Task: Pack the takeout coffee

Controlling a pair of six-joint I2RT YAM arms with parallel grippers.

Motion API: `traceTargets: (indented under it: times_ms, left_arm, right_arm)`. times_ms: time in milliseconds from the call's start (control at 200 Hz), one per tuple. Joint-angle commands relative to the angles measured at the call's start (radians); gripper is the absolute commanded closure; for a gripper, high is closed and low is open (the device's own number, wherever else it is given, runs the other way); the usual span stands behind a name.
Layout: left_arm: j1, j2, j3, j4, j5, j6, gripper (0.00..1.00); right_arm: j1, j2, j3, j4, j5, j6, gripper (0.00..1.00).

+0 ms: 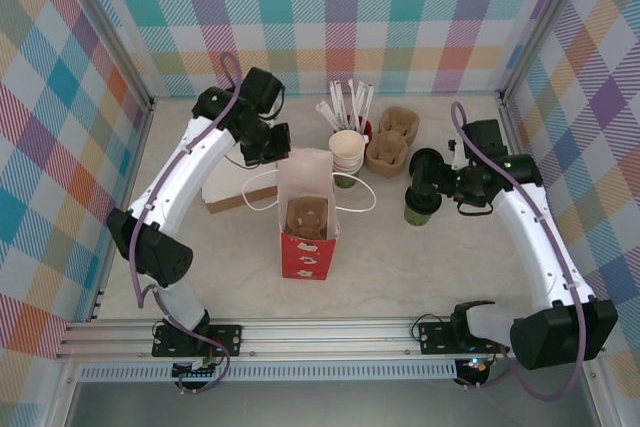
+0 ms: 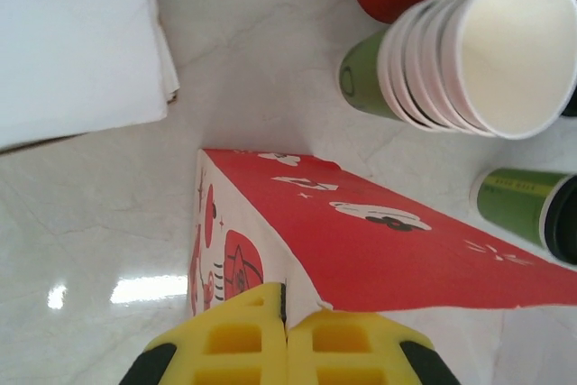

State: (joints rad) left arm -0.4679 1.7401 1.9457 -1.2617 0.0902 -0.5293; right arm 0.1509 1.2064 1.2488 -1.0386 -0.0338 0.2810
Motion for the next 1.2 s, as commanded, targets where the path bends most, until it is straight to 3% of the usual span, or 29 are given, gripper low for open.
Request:
traceTargets:
  times_ms: [0, 175, 420, 600, 745, 965, 1195]
  left_arm:
    - [0.038, -0.089, -0.086, 0.108, 0.028, -0.125, 1.00]
    - [0.085, -0.183, -0.220, 0.237, 0.014, -0.236, 1.00]
    - [0.113, -0.226, -0.302, 0.280, 0.030, -0.261, 0.98]
    - [0.120, -0.250, -0.348, 0.283, 0.016, -0.261, 0.79]
    - [0.122, -0.288, -0.343, 0.278, -0.006, -0.237, 0.54]
    - [0.121, -0.332, -0.304, 0.210, -0.034, -0.136, 0.38]
    - [0.122, -0.403, -0.330, 0.179, -0.077, -0.088, 0.30]
  right_arm:
    - [-0.004, 0.027, -0.011, 0.006, 0.011, 0.018, 0.00]
    - [-0.004, 0.096, -0.005, -0.031, 0.050, 0.007, 0.00]
    - [-0.002, 0.196, -0.022, -0.038, 0.028, -0.001, 0.00]
    - [0.026, 0.251, -0.047, -0.021, 0.020, 0.002, 0.00]
    - [0.051, 0.290, -0.063, 0.012, 0.020, 0.012, 0.00]
    - [0.070, 0.379, -0.036, 0.060, 0.041, 0.017, 0.00]
    - [0.070, 0.462, -0.001, 0.085, 0.080, 0.012, 0.00]
